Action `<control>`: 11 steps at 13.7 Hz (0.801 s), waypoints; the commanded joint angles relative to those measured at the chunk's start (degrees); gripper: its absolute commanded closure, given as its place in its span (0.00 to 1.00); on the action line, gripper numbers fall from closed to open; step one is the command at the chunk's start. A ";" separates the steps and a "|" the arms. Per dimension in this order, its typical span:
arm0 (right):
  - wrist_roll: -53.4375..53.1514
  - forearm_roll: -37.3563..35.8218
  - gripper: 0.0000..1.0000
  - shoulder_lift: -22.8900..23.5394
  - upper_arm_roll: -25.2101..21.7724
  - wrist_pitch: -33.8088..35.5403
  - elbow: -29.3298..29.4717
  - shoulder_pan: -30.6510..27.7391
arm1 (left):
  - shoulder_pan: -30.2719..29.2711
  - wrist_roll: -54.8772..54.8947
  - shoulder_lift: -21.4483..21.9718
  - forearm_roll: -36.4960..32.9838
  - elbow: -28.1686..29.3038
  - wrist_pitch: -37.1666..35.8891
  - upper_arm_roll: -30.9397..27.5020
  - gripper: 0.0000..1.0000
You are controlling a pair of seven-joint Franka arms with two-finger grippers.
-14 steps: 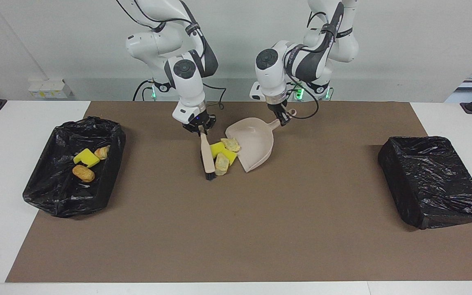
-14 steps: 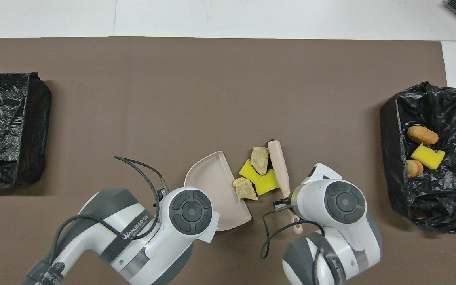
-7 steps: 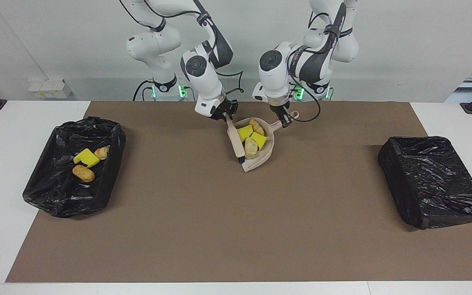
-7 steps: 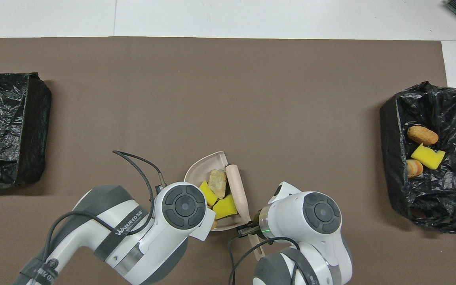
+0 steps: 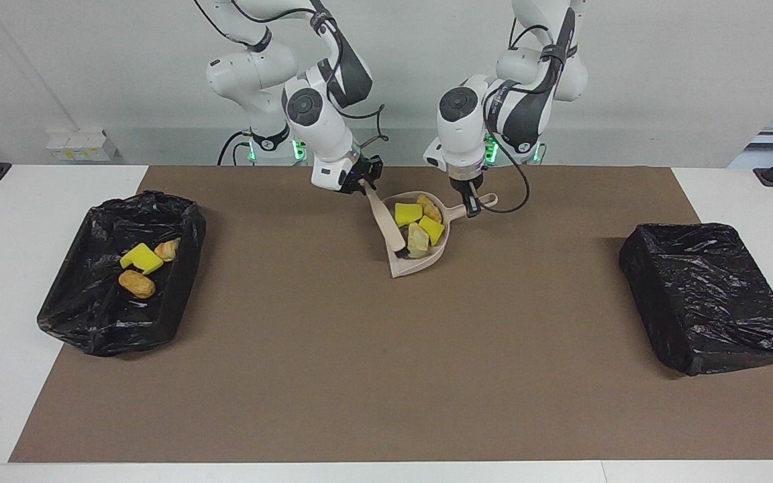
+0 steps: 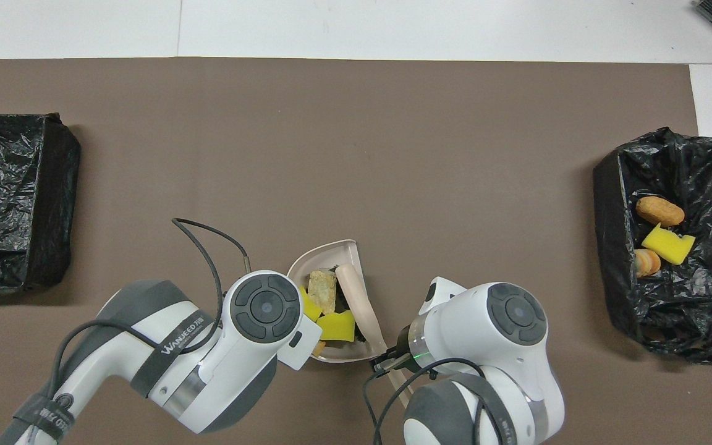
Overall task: Sweep and dump trash in bin
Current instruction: 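Sweep the remaining sponges and bread into the dustpan with the right gripper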
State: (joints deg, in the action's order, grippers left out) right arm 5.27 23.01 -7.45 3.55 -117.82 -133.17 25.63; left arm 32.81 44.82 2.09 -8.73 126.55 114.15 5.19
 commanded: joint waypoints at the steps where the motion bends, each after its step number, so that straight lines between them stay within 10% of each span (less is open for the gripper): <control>1: 1.50 -4.81 1.00 -0.81 0.31 4.00 2.56 -4.26 | -1.17 2.99 1.25 0.65 3.51 5.11 0.26 1.00; 11: -5.60 -12.64 1.00 -0.63 0.66 0.85 2.91 -6.91 | -5.46 15.37 5.55 1.34 5.54 7.67 0.26 1.00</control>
State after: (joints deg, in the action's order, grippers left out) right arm 3.70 11.64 -7.86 3.37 -115.74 -130.79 19.30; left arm 30.00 56.08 3.41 -8.73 129.50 120.76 5.20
